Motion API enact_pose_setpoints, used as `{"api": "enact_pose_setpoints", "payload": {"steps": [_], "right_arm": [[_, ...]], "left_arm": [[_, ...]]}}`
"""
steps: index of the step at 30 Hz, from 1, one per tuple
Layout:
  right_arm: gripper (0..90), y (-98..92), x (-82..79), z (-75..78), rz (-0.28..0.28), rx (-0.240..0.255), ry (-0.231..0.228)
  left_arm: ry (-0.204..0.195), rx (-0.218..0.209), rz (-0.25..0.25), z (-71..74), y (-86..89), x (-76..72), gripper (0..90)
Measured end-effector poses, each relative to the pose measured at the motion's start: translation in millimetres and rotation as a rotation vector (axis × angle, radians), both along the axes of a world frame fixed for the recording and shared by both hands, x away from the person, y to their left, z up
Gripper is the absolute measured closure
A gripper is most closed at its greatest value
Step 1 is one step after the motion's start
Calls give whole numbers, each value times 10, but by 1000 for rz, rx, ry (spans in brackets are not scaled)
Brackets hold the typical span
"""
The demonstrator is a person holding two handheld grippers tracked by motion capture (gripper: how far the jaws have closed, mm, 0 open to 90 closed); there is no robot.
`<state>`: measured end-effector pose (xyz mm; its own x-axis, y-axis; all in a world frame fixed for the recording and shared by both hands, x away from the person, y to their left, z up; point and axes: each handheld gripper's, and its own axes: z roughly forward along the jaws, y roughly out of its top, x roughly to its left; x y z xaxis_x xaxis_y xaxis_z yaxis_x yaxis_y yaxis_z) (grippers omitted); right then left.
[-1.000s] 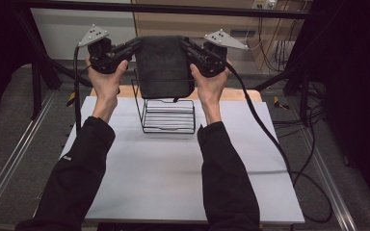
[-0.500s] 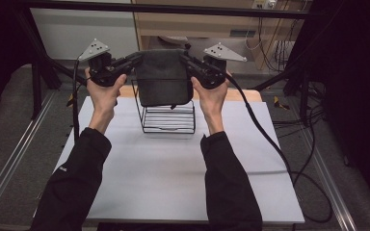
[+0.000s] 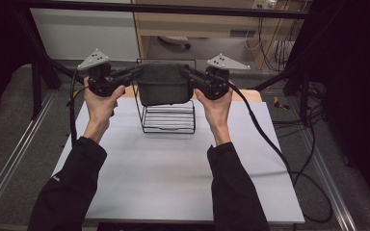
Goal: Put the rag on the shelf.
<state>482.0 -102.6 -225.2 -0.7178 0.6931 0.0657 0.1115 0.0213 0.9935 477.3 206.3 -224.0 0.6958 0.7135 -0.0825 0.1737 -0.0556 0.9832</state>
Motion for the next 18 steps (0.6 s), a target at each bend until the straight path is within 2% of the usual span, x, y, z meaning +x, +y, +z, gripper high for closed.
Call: {"api": "enact_pose_setpoints", "payload": {"steps": [7,14,18], "right_arm": [[794,-19,-89,-64,37,-39,27],[788,-44,-119,-138,64,-61,44],[785,-38,-136,-153,64,-77,37]], "left_arm": [[45,33,-22,-67,36,-100,762],[93,120,-21,-4,47,-197,711],[113,110,-4,96,92,-231,679]]}}
